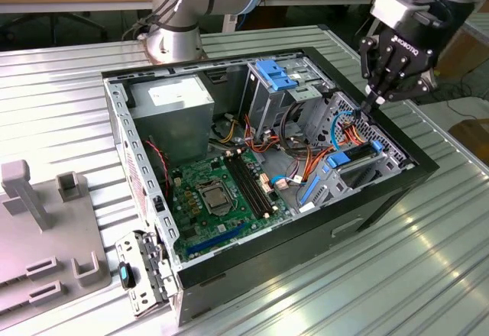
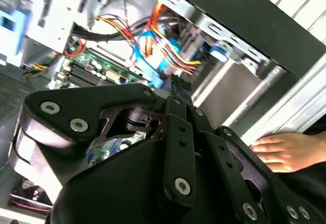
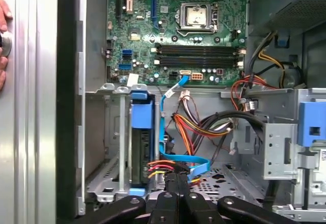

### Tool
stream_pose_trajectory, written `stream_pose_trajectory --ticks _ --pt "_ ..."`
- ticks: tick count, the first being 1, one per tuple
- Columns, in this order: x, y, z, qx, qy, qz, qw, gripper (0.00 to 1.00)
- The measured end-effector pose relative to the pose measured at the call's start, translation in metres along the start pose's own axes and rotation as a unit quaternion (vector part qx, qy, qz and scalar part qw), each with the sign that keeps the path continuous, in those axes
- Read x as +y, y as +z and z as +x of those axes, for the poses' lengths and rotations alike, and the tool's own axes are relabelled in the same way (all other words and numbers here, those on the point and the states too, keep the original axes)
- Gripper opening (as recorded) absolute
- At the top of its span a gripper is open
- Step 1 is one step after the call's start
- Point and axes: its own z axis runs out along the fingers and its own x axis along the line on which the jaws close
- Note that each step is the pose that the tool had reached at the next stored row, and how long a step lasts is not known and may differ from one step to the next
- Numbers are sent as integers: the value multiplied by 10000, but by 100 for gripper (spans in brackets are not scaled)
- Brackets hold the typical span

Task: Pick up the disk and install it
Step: 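Insert the second disk wire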

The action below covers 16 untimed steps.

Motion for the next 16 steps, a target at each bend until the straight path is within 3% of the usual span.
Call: stream_pose_trajectory --ticks 3,9,11,12,13,15,16 --pt "-2 -3 -107 37 -1 -1 10000 11" --pt "-2 28 -118 53 -2 -1 10000 18" --pt "-1 47 -119 84 -3 -2 10000 19" --pt "-1 52 -119 186 -6 -4 9998 25" --pt "-1 53 -121 310 -9 -6 9995 25" --pt "-1 52 -143 509 -15 -11 9987 25" --pt "-3 53 -209 654 -20 -14 9979 25"
